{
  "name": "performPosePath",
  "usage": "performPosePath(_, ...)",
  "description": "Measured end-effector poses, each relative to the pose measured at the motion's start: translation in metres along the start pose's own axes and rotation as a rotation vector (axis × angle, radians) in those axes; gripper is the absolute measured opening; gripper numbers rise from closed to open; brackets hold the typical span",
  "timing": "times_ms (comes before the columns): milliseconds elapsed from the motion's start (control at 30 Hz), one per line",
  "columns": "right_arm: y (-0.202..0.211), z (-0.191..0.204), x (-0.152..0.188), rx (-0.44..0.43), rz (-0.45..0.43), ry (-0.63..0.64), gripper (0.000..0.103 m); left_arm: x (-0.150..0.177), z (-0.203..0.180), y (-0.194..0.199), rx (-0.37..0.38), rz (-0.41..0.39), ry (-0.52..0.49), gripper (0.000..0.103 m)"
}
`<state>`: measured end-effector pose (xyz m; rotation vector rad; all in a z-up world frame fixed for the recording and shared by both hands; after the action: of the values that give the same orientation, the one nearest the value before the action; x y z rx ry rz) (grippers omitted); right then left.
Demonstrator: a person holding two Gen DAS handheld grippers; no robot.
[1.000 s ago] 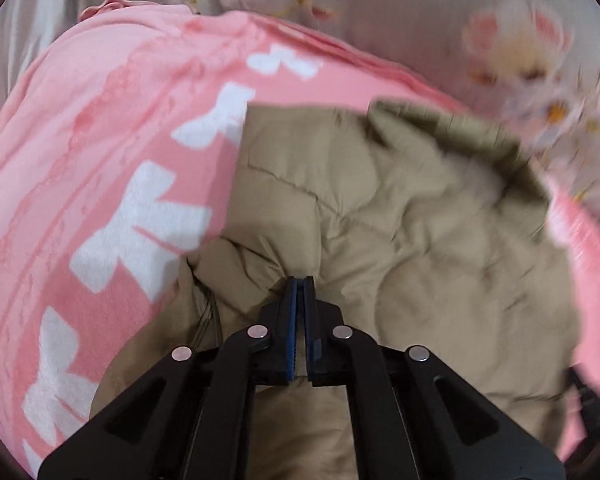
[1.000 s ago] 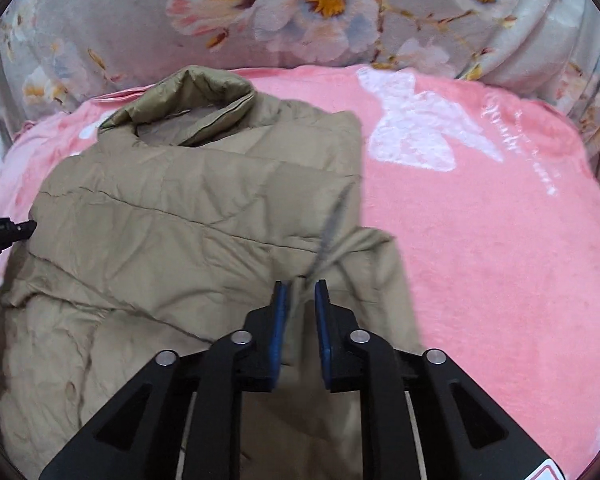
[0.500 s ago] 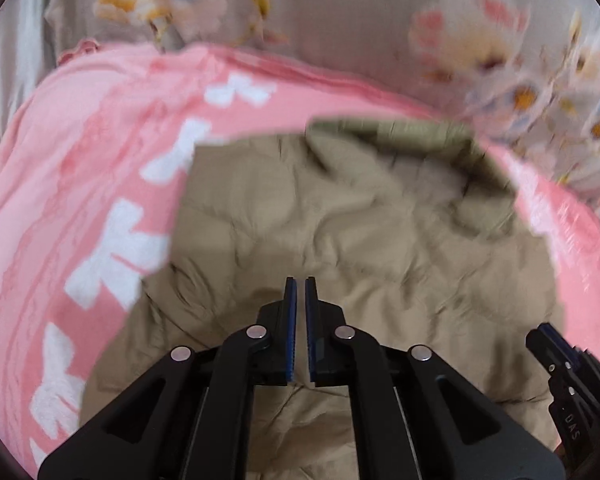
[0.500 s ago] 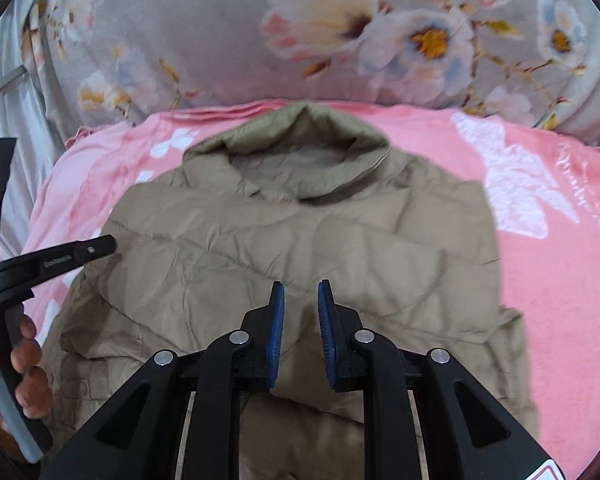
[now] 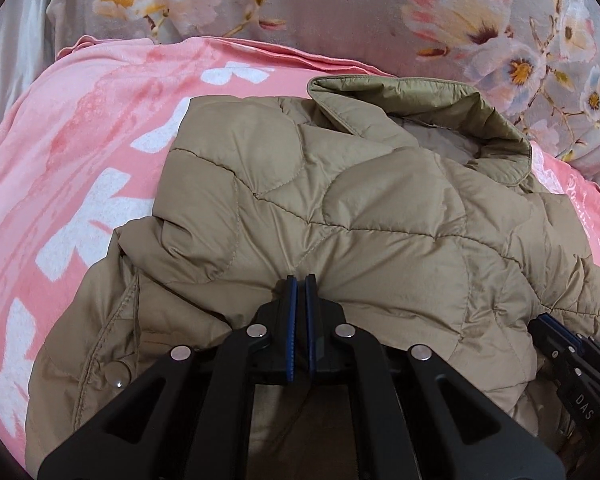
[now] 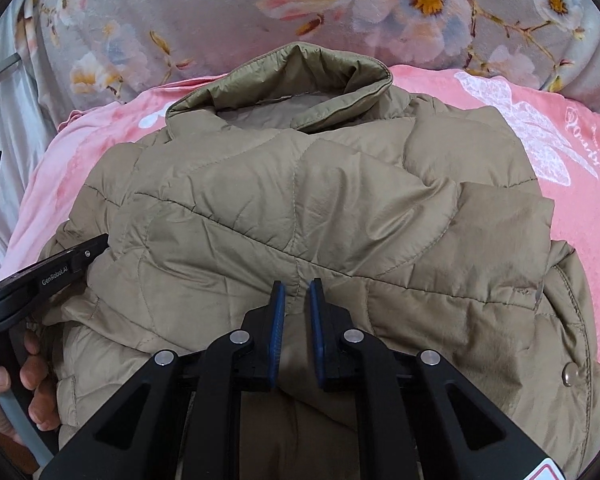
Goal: Fold large clothes
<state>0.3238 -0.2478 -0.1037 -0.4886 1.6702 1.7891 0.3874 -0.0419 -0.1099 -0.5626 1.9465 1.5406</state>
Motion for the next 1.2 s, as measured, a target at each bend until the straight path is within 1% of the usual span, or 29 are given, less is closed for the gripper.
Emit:
performPosePath(200, -0.002, -0.007, 0.0, -0.044, 0.007, -0.038, 0.009, 0.0, -0.002, 0.0, -0.02, -0.004, -0.017, 0.004)
performPosePath(333, -0.002, -0.007, 0.0, -0.051, 0.009, -0.044, 0.009, 0.0, -0.004, -0.001, -0.035, -0.005, -0.03, 0.004)
performPosePath(567, -0.003, -0.008, 0.0, -0.057, 0.01, -0.047, 0.009, 0.0, -0.005, 0.0, -0.04, -0.005, -0.034, 0.004)
performPosePath(633, -0.003, -0.008, -0.001, -0.065, 0.01, -0.053, 0.009, 0.0, -0.004, 0.001, -0.03, -0.008, -0.028, 0.004)
performPosePath(667, -0.002, -0.009, -0.001, -0.072, 0.01, -0.059, 0.01, -0.001, -0.002, 0.002, -0.013, -0.011, -0.015, 0.003)
performPosePath(700, 0.0, -0.01, -0.002, -0.092, 0.011, -0.072, 0.013, -0.003, 0.0, 0.004, 0.012, -0.008, 0.004, 0.004)
performPosePath(733, 0.004, -0.012, -0.004, -0.109, 0.02, -0.088, 0.017, -0.008, 0.005, 0.008, 0.049, 0.011, 0.031, 0.005)
performPosePath(767, 0.01, -0.016, -0.008, -0.129, 0.032, -0.107, 0.018, -0.014, 0.009, 0.012, 0.087, 0.028, 0.06, 0.007)
performPosePath(800, 0.017, -0.019, -0.014, -0.135, 0.019, -0.118, 0.018, -0.022, 0.013, 0.017, 0.125, 0.035, 0.095, 0.012)
performPosePath(833, 0.025, -0.023, -0.024, -0.134, -0.004, -0.126, 0.019, -0.036, 0.016, 0.024, 0.167, 0.023, 0.137, 0.016)
performPosePath(867, 0.034, -0.028, -0.04, -0.133, -0.039, -0.143, 0.02, -0.053, 0.017, 0.029, 0.192, 0.008, 0.167, 0.018)
performPosePath(900, 0.036, -0.032, -0.051, -0.14, -0.05, -0.166, 0.021, -0.064, 0.015, 0.031, 0.208, 0.003, 0.184, 0.024)
performPosePath(967, 0.026, -0.036, -0.079, -0.157, -0.022, -0.22, 0.022, -0.097, 0.002, 0.023, 0.267, 0.021, 0.22, 0.026)
performPosePath(1000, 0.019, -0.037, -0.088, -0.166, -0.019, -0.246, 0.022, -0.106, -0.004, 0.017, 0.28, 0.039, 0.226, 0.026)
performPosePath(1033, 0.008, -0.038, -0.099, -0.181, -0.023, -0.279, 0.022, -0.118, -0.011, 0.007, 0.266, 0.05, 0.238, 0.026)
performPosePath(1100, -0.014, -0.041, -0.116, -0.191, -0.009, -0.329, 0.024, -0.132, -0.026, -0.009, 0.232, 0.062, 0.206, 0.026)
performPosePath(1133, -0.027, -0.042, -0.122, -0.192, 0.009, -0.355, 0.034, -0.138, -0.034, -0.021, 0.21, 0.08, 0.183, 0.025)
performPosePath(1200, -0.048, -0.044, -0.129, -0.216, 0.037, -0.412, 0.047, -0.141, -0.042, -0.038, 0.195, 0.113, 0.188, 0.025)
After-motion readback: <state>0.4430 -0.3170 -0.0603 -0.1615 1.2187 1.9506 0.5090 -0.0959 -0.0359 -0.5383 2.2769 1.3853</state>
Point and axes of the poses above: each gripper's, at about its wrist camera, not at the fingertips, and y roughly against the way its jaws point, z to its left, x to its underside, the point moved 5 cm from there along -y, roughly the way its jaws point, and after that the axes turned 5 degrees about x, right-handed, at the moved point
